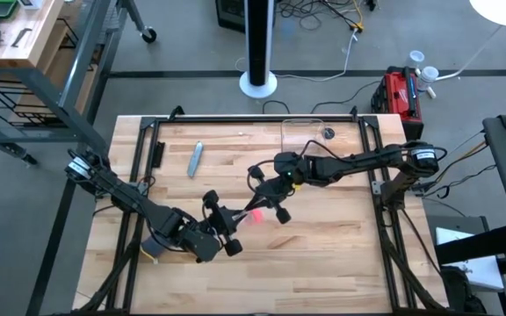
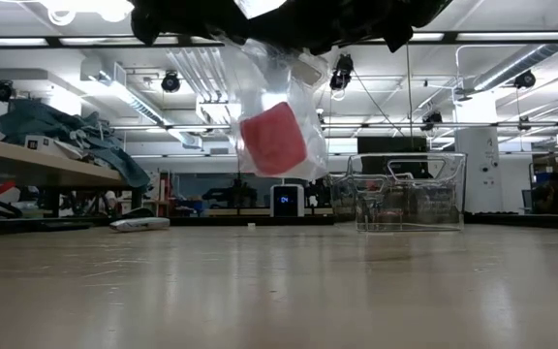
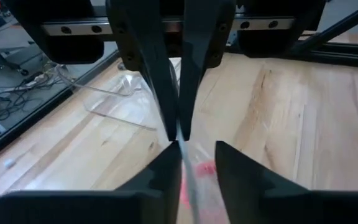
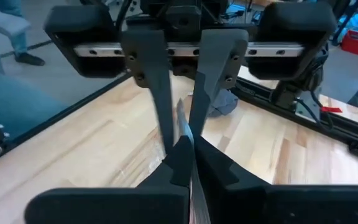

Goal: Roll bandage
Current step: Close the transparent zip bag

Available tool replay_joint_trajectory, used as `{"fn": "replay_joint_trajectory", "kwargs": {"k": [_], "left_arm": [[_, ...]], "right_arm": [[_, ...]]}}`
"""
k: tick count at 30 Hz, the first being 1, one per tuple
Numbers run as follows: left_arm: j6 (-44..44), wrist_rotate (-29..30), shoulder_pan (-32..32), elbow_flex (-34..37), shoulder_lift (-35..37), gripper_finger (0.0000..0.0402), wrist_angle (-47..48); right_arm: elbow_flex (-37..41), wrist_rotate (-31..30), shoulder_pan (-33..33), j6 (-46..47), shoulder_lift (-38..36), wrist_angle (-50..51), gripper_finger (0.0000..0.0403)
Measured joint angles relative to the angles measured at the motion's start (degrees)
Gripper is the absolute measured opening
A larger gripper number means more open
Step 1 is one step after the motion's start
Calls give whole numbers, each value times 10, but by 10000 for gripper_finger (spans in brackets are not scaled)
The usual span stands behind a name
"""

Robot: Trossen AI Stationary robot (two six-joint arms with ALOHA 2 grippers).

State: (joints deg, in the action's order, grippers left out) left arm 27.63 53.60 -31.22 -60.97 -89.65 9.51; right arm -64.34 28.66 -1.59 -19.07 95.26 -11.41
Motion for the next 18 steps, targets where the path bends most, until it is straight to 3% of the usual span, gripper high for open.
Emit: {"fn": "replay_joint_trajectory", "kwargs": {"k": [5,8,11,16,18], "left_arm": [[-1,-4,5,0,0,130,-1],[-7,-3,6,0,0,135,-3],[-22,-4,6,0,0,111,-6],[-31,-1,6,0,0,25,-5],[-31,-1,6,0,0,8,-4]], "right_arm": [[0,-5,2,-2,0,0,1],[0,-5,2,-2,0,0,1],[0,-3,2,-6,0,3,1],[0,1,3,-6,0,7,0],[0,2,3,-6,0,9,1]]}}
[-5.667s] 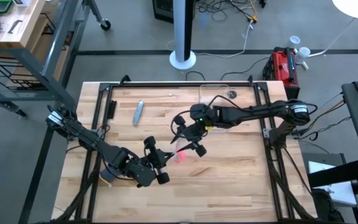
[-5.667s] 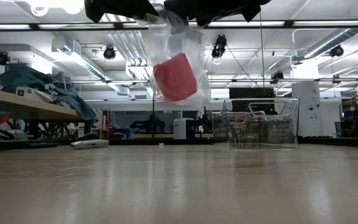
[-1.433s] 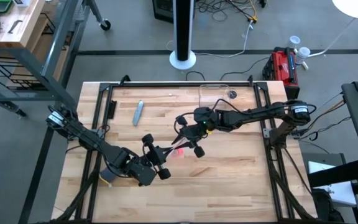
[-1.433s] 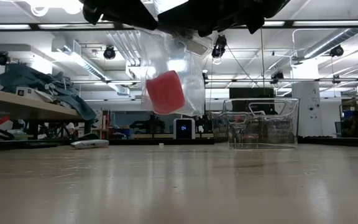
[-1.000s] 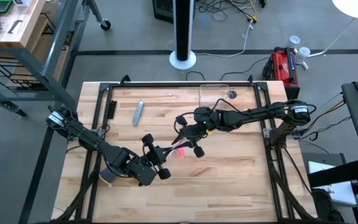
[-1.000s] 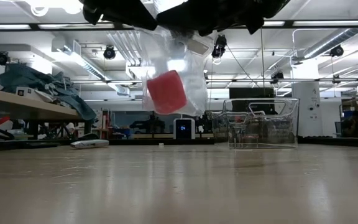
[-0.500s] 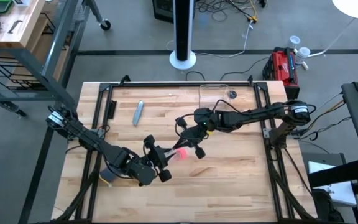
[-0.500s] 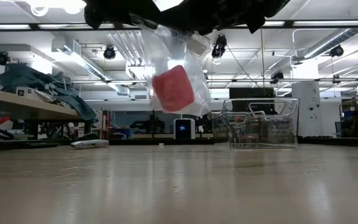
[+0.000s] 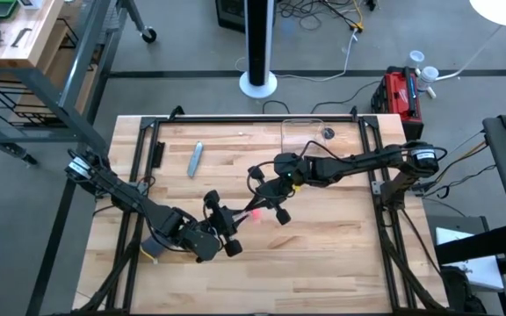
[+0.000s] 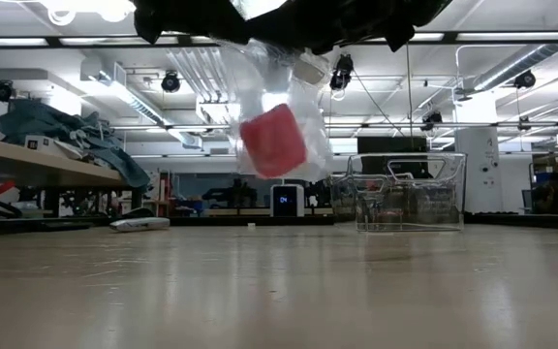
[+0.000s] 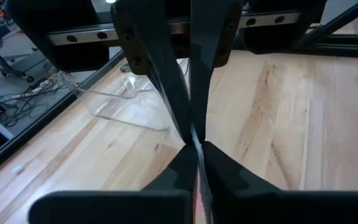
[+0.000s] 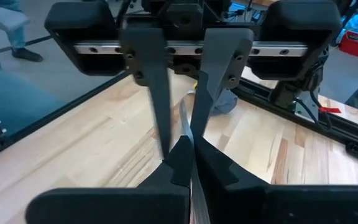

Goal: Roll bandage
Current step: Close the transparent zip bag

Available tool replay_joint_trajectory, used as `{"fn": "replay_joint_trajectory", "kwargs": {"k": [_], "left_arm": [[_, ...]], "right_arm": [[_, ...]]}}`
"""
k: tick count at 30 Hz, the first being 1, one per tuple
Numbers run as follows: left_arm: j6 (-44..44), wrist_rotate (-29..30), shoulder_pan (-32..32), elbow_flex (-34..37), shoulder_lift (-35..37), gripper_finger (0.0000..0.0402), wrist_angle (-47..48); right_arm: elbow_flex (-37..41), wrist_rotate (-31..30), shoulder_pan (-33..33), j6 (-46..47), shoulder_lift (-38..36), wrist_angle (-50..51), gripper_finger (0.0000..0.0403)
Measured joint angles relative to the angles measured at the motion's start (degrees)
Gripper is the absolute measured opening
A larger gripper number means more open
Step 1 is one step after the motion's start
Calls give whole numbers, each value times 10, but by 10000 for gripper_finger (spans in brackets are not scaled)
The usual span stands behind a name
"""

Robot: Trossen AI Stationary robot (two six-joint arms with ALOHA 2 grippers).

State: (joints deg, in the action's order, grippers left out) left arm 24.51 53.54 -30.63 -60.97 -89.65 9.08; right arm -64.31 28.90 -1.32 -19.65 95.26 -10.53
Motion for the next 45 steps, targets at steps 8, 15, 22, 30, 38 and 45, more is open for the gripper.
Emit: {"fn": "replay_joint_trajectory", "kwargs": {"k": [8,15,22,30,38,45], "left_arm": [[0,-16,0,0,-4,1,10],[5,-106,0,0,-10,0,5],[23,-123,0,0,-10,0,6],[16,-86,2,0,-10,0,11],[2,-76,2,0,-10,0,5],[-20,-76,2,0,-10,0,-7]], "right_arm": [[0,-9,-2,8,-13,38,49],[-73,-80,2,-41,-30,252,123],[-92,-47,25,-59,-24,300,158],[-104,-45,42,-43,-18,274,153],[-104,-52,42,-34,-2,261,127],[-104,-65,42,-42,3,259,63]]}}
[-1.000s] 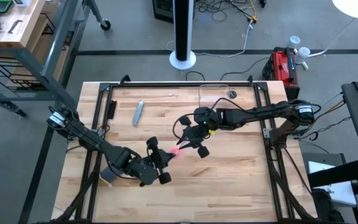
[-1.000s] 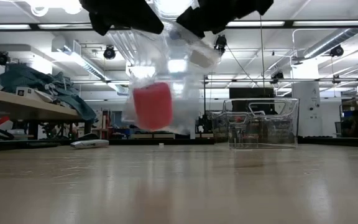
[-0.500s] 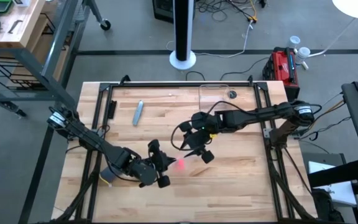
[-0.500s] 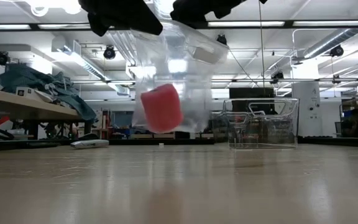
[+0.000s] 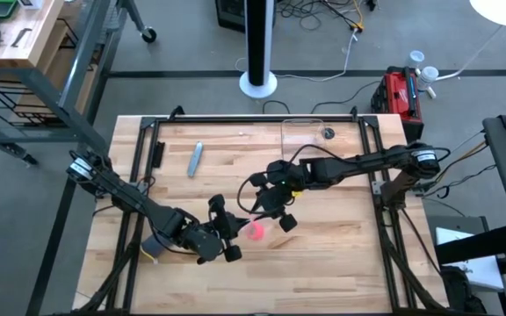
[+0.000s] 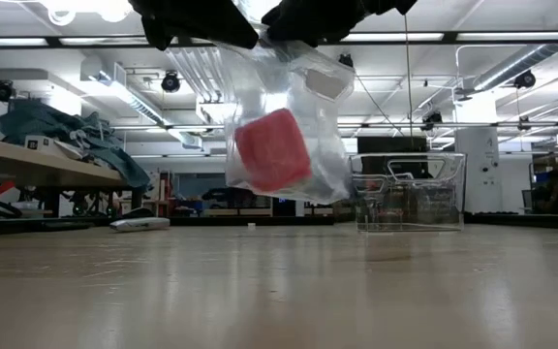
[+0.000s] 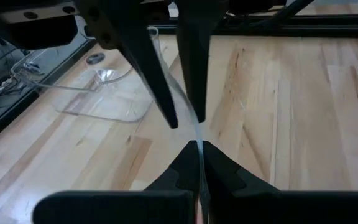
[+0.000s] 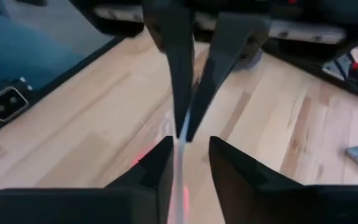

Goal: Roll bandage
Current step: Close the transparent zip bag

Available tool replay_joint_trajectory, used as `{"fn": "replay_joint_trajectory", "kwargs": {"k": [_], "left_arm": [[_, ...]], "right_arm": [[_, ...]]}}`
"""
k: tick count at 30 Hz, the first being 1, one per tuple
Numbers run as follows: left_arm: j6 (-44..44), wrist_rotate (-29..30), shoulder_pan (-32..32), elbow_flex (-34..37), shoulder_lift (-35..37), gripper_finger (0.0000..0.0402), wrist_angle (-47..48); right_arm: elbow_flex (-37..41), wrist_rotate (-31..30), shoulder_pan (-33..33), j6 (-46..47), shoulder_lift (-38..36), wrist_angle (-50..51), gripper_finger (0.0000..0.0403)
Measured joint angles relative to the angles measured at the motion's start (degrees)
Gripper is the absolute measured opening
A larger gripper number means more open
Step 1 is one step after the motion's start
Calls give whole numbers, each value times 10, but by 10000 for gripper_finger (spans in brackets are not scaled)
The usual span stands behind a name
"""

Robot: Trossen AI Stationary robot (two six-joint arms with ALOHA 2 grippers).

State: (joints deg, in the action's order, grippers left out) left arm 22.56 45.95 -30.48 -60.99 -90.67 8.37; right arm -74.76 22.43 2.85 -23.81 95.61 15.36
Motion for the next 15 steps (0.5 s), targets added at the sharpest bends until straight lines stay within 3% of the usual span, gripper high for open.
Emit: {"fn": "replay_joint_trajectory", "kwargs": {"k": [6,15], "left_arm": [[-8,1,0,0,0,0,-3],[-9,1,0,0,0,0,-3]], "right_arm": [[0,0,0,-16,0,7,5],[0,0,-2,-4,0,12,28]]}}
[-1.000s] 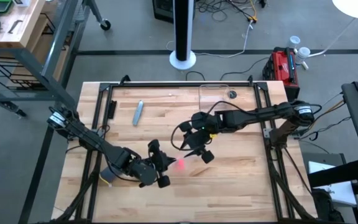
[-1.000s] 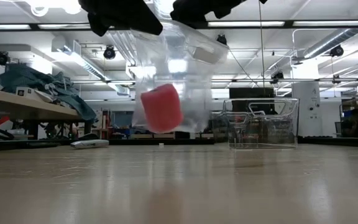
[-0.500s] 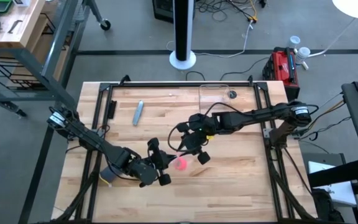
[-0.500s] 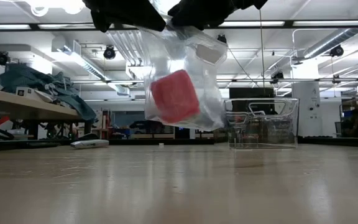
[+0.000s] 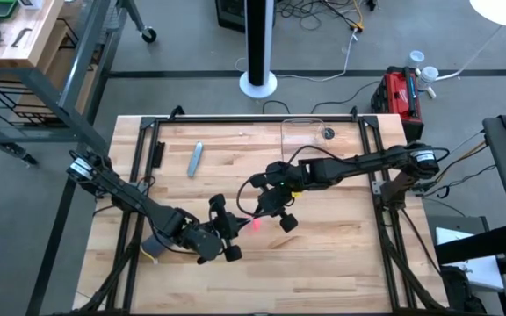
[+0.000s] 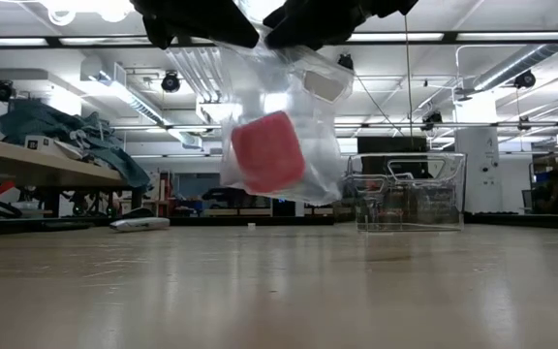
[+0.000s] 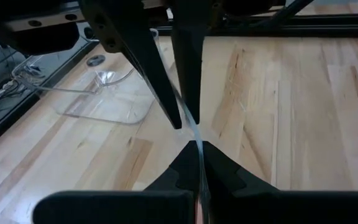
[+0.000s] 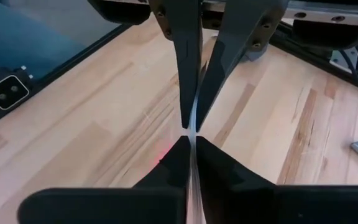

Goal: Roll bandage
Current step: Close the transparent zip bag

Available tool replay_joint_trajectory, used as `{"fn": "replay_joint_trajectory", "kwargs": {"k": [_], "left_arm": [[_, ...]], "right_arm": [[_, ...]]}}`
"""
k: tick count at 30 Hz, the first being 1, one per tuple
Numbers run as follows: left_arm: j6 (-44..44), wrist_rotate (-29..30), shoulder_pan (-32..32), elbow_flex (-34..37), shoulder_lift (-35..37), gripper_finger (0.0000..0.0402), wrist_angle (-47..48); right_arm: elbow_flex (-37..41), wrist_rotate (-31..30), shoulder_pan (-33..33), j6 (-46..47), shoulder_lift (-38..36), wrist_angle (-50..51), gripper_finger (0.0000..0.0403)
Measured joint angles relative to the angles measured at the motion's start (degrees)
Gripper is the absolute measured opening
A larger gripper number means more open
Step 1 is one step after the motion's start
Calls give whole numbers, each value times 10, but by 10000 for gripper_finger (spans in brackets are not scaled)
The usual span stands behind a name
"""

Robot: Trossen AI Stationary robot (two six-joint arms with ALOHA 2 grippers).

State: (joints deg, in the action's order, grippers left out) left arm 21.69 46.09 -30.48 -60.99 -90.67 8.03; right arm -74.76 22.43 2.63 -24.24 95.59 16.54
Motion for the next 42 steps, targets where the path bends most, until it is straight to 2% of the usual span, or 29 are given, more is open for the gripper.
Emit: {"fn": "replay_joint_trajectory", "kwargs": {"k": [4,9,16,21,25,30,35,39,42], "left_arm": [[0,-1,0,0,0,0,0],[0,-1,0,0,0,0,0],[0,-9,-1,0,0,0,1],[0,-11,-1,0,0,0,1],[0,-12,-1,0,-1,0,2],[9,-14,-3,0,-1,0,15],[20,-18,-7,0,-1,0,23],[20,-18,-12,0,-1,0,23],[20,-18,-14,0,-1,0,23]], "right_arm": [[0,0,0,-10,0,3,36],[0,0,0,-28,0,8,6],[0,0,-9,-14,0,11,52],[0,0,-10,-24,0,18,7],[0,0,-12,-25,-1,26,35],[0,0,-12,-33,-1,34,7],[0,-3,-18,-28,-1,44,42],[0,2,-20,-39,-1,47,8],[0,5,-23,-32,-1,46,23]]}}
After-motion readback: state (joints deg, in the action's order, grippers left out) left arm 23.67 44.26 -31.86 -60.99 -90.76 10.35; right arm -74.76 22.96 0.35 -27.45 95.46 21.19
